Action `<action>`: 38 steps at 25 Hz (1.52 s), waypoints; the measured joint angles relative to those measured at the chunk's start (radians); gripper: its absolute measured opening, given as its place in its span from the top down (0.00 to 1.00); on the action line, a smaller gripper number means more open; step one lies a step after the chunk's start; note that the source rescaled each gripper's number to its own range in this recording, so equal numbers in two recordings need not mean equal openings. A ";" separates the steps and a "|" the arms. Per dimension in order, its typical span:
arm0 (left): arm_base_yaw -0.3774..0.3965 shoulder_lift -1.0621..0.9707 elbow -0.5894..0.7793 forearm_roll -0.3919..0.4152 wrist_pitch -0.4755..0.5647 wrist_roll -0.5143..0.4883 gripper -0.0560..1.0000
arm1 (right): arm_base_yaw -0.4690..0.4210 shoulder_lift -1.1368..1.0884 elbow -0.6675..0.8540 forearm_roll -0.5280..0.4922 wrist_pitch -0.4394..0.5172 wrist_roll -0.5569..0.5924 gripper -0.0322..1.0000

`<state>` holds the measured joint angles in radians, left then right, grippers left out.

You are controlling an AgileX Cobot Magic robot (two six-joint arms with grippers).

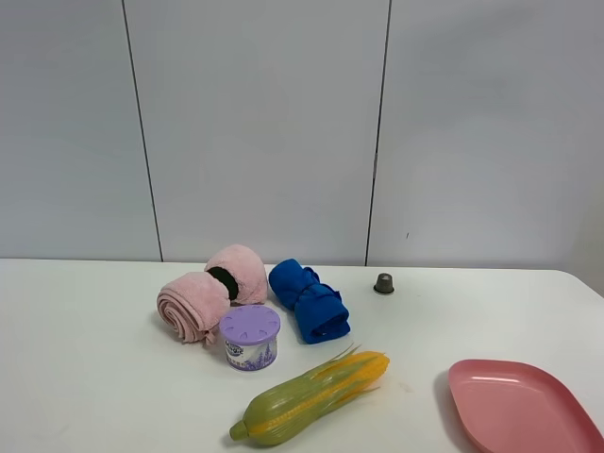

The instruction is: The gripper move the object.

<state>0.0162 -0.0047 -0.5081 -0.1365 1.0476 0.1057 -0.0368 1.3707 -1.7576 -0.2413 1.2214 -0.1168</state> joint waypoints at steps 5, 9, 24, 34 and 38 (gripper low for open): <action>0.000 0.000 0.000 0.000 0.000 0.000 0.00 | -0.008 -0.128 0.271 0.028 -0.001 0.006 0.12; 0.000 0.000 0.000 0.000 0.000 0.000 0.00 | -0.008 -0.304 0.516 0.095 -0.017 0.021 0.12; 0.000 0.000 0.000 0.000 0.000 0.000 0.00 | -0.008 -1.197 1.077 0.198 -0.130 0.017 0.12; 0.000 0.000 0.000 0.000 0.000 0.000 0.00 | -0.008 -1.373 1.252 0.233 -0.144 0.016 0.12; 0.000 0.000 0.000 0.000 0.000 0.000 0.00 | -0.008 -1.373 1.253 0.233 -0.152 0.016 0.12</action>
<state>0.0162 -0.0047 -0.5081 -0.1365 1.0476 0.1057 -0.0443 -0.0022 -0.5046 -0.0087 1.0699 -0.1008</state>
